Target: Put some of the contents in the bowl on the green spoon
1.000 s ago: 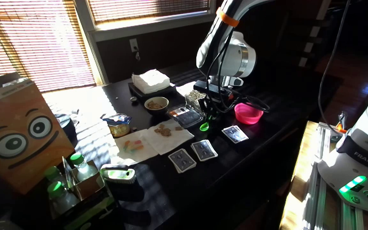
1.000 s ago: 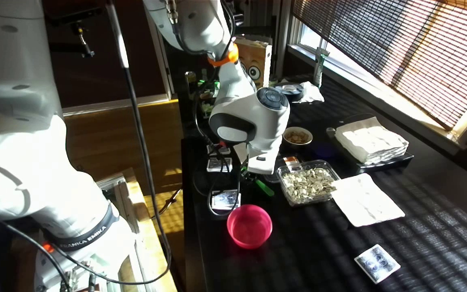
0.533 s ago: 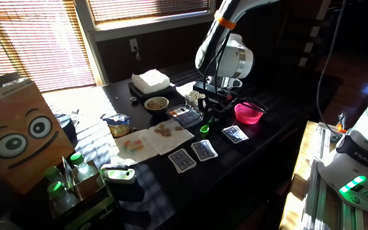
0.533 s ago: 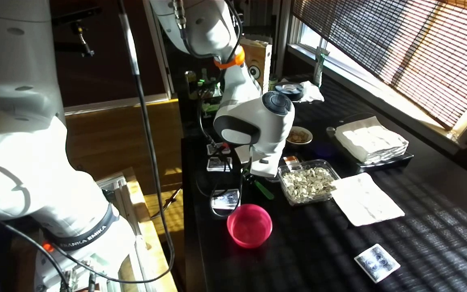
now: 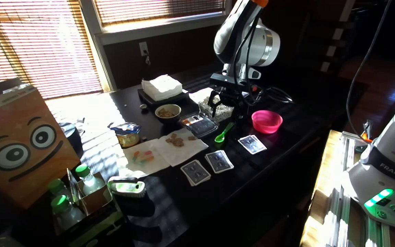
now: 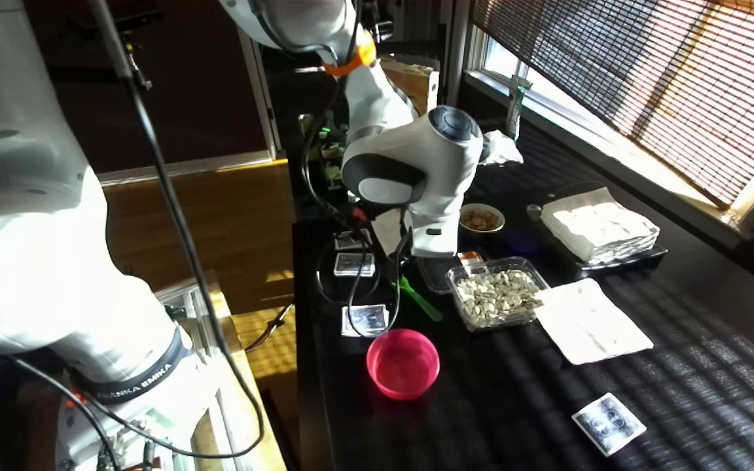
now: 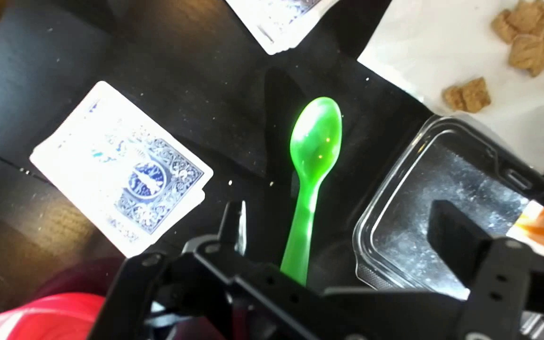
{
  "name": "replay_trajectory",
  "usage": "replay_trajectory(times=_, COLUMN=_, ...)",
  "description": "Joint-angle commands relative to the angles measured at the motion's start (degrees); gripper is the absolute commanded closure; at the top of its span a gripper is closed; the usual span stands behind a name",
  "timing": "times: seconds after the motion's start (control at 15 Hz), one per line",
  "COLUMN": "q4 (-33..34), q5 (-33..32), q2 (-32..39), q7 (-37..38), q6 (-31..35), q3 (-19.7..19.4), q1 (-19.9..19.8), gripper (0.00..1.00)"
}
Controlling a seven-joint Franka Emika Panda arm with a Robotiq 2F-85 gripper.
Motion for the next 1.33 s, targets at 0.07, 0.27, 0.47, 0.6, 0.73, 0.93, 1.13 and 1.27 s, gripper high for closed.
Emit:
replay_trajectory(times=0.07, q4=-4.53, q5=-13.16, q2=-11.34, q7=-2.38, q6=-3.29, q3=-1.60, q1=0.78, gripper=0.00)
replay_trajectory(times=0.27, q4=-4.03, q5=-15.81, q2=-15.78, q7=-8.59, q6=-7.04, q3=-0.81, q1=0.15, gripper=0.00)
replay_trajectory(times=0.47, q4=-2.65, q5=-18.54, q2=-18.77, q7=-14.63, q6=-15.16, q3=-0.74, q1=-0.37, gripper=0.00)
replay_trajectory(times=0.6, q4=-2.37, q5=-22.80, q2=-20.46, q7=-16.16, q6=-19.19, q3=-0.27, q1=-0.79, gripper=0.00)
replay_trajectory(times=0.73, q4=-2.32, q5=-25.23, q2=-21.88, q7=-17.61, q6=-21.32, q3=0.04, q1=-0.88, gripper=0.00)
replay_trajectory(times=0.93, q4=-2.93, q5=-26.18, q2=-23.66, q7=-20.45, q6=-20.74, q3=0.30, q1=-0.68, gripper=0.00)
replay_trajectory(times=1.13, q4=-2.30, q5=-24.44, q2=-22.05, q7=-19.90, q6=-19.80, q3=0.43, q1=-0.69, gripper=0.00)
replay_trajectory(times=1.27, q4=-2.33, q5=-24.44, q2=-21.95, q7=-19.89, q6=-19.80, q3=0.42, q1=-0.71, gripper=0.00)
